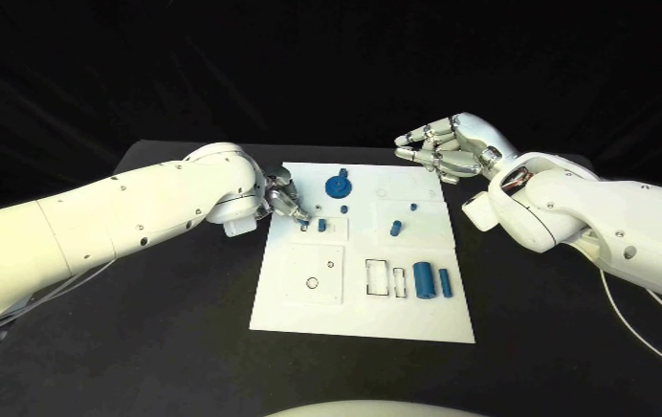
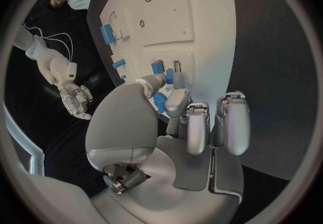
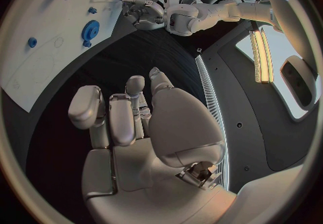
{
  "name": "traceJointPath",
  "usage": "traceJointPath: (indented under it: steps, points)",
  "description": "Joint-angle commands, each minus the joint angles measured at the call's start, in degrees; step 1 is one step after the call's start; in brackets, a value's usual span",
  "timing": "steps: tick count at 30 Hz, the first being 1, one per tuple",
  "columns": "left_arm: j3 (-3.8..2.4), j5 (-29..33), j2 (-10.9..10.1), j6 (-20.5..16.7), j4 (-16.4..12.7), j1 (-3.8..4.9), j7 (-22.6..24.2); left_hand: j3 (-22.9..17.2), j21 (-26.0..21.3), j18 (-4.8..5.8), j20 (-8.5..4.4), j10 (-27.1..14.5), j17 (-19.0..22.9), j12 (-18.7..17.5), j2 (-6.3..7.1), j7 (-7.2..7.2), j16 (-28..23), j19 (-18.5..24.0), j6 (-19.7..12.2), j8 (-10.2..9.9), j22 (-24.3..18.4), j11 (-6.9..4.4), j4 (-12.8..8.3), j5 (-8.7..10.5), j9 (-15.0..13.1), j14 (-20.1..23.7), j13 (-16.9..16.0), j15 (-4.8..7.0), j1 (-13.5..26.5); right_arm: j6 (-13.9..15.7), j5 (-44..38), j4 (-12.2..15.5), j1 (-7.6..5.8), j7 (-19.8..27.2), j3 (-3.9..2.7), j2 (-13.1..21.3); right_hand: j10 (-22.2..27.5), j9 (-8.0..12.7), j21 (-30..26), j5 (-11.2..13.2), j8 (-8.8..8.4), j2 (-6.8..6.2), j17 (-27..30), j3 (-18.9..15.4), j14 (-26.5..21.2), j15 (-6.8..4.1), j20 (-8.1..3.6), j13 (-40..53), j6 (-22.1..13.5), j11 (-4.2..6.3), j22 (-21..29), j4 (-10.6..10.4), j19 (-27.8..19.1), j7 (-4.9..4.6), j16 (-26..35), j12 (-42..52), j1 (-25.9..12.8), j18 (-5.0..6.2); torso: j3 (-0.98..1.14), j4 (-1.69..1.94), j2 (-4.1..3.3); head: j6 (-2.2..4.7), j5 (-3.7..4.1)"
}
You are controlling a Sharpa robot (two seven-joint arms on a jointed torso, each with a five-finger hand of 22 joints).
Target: Assemble the parts on the task board
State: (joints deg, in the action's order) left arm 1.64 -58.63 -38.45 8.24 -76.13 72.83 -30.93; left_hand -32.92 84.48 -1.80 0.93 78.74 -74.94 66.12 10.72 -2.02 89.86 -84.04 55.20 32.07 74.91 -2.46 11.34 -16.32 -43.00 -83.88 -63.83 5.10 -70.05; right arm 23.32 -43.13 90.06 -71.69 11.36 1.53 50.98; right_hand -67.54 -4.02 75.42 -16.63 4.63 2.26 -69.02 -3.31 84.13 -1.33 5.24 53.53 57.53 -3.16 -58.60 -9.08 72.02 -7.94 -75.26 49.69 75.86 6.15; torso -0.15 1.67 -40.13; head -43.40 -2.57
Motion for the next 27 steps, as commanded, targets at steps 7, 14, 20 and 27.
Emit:
traceJointPath:
  steps: [7,14,20,27]
  points:
    - [0.00,-2.24,0.48,2.18,-0.09,-0.14,-0.55,-8.13,0.20,0.22,-0.22,0.47,-15.06,0.31,-0.43,0.23,0.14,-3.40,0.52,0.22,10.65,0.09,-8.54,-0.39,-0.05,-6.12,-0.09,0.33,0.07,-0.84,-0.13,0.06,0.12,0.24,0.00,0.02,0.04,0.00,-0.36,-0.27,0.11,0.65,0.08,-0.17,1.37,0.21,-0.12,-0.02,-0.17,-0.02,0.08,-0.28,-0.40,-0.24,0.32,0.23,0.02,0.32,0.03,-0.03,-0.07,-0.16,0.05]
    - [0.01,-3.26,0.78,3.11,0.32,-0.16,-1.87,-8.14,0.16,0.21,-0.23,0.50,-15.06,0.36,-0.41,0.23,0.14,-3.38,0.56,0.22,10.63,0.08,-8.58,-0.43,-0.05,-6.12,-0.14,0.33,0.09,-0.84,-0.13,0.09,0.14,0.23,0.00,0.06,0.04,0.00,-0.36,-0.27,0.11,0.65,0.08,-0.17,1.37,0.21,-0.12,-0.02,-0.17,-0.02,0.08,-0.28,-0.40,-0.24,0.32,0.23,0.02,0.32,0.03,-0.03,-0.06,-0.37,0.04]
    - [0.02,-4.01,0.85,4.36,0.90,-0.17,-2.62,-8.15,0.13,0.20,-0.23,0.52,-15.06,0.38,-0.41,0.24,0.14,-3.37,0.57,0.22,10.60,0.07,-8.60,-0.45,-0.04,-6.12,-0.17,0.33,0.10,-0.86,-0.13,0.09,0.14,0.23,0.00,0.10,0.04,0.00,-0.36,-0.27,0.11,0.65,0.08,-0.17,1.37,0.21,-0.12,-0.02,-0.17,-0.02,0.08,-0.28,-0.40,-0.24,0.32,0.23,0.02,0.32,0.01,0.00,-0.04,-1.06,0.25]
    - [0.04,-4.44,0.79,5.65,0.80,-0.17,-2.59,-8.17,0.18,0.22,-0.23,0.53,-15.06,0.36,-0.41,0.24,0.14,-3.39,0.60,0.21,10.65,0.07,-8.63,-0.47,-0.04,-6.12,-0.15,0.34,0.11,-0.93,-0.14,0.15,0.15,0.21,0.00,0.10,-0.06,0.00,-0.35,-0.27,0.12,0.68,-0.05,-0.21,1.40,0.21,-0.12,0.13,-0.17,-0.02,0.03,-0.33,-0.36,-0.24,0.25,0.42,0.02,0.31,-0.02,0.06,-0.05,-1.11,0.27]
